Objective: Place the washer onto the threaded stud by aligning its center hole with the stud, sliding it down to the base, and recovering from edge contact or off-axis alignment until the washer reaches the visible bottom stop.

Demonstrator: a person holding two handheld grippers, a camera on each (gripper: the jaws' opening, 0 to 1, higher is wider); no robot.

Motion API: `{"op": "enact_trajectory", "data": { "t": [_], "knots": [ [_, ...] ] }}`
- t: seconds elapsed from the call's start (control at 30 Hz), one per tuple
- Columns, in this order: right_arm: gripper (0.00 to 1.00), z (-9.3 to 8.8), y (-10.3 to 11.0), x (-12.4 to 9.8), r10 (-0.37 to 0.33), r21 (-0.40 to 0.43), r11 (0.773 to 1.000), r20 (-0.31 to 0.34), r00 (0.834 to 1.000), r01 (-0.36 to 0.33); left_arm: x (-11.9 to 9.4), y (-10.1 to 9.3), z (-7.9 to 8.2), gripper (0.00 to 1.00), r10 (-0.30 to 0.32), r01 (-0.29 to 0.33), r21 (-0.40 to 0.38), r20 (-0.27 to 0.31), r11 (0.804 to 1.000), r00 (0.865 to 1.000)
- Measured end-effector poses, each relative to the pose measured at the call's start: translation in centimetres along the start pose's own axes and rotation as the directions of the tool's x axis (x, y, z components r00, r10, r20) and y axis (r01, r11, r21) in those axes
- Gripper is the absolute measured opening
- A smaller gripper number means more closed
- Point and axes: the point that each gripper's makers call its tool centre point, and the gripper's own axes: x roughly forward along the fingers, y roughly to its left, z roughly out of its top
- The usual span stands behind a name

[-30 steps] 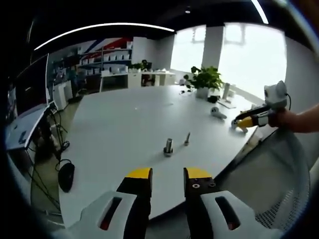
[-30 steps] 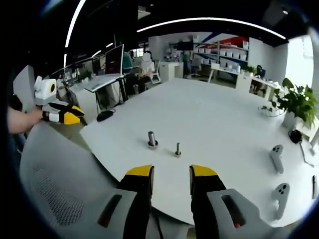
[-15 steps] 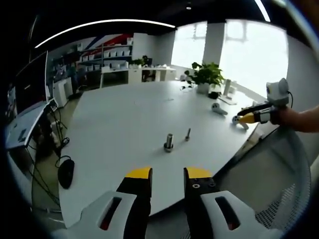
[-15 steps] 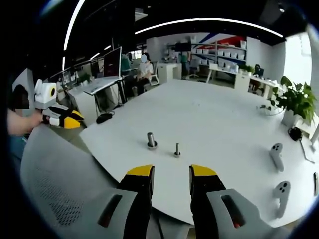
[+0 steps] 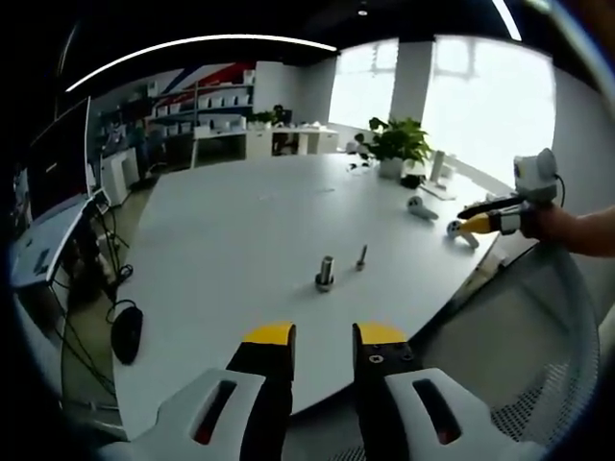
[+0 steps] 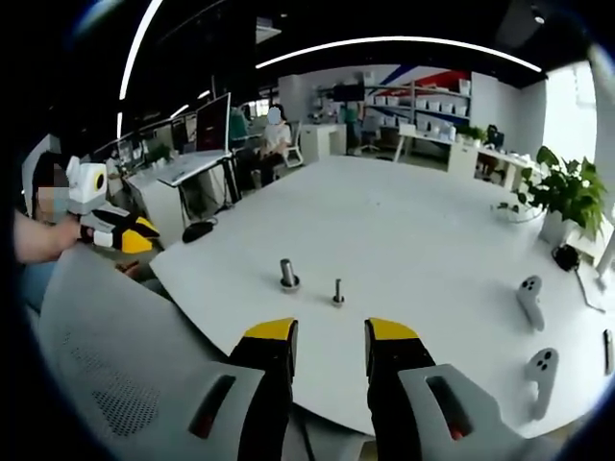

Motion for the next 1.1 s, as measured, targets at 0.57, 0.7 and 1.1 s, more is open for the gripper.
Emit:
{"op": "enact_trajectory", "data": {
  "t": [0.57, 0.7, 1.1],
  "knots": [
    [0.3, -0.18, 0.13, 0.08, 0.003, 0.007, 1.0, -0.008, 1.0, -0.003, -0.12, -0.05, 0.12, 0.21, -0.008, 0.008, 0.013, 0.017, 1.0, 1.0],
    [0.3, -0.23, 0.06, 0.16, 0.002, 0.006, 1.0, -0.014, 1.0, -0.002, -0.1, 0.04, 0.3, 0.21, -0.006, 0.005, 0.016, 0.021, 1.0, 1.0],
    [0.3, 0.08, -0.01, 0.01, -0.001, 0.013, 1.0, 0.006, 1.0, 0.001, -0.09, -0.06, 0.2, 0.2, -0.013, 0.013, 0.016, 0.017, 1.0, 1.0]
  ]
}}
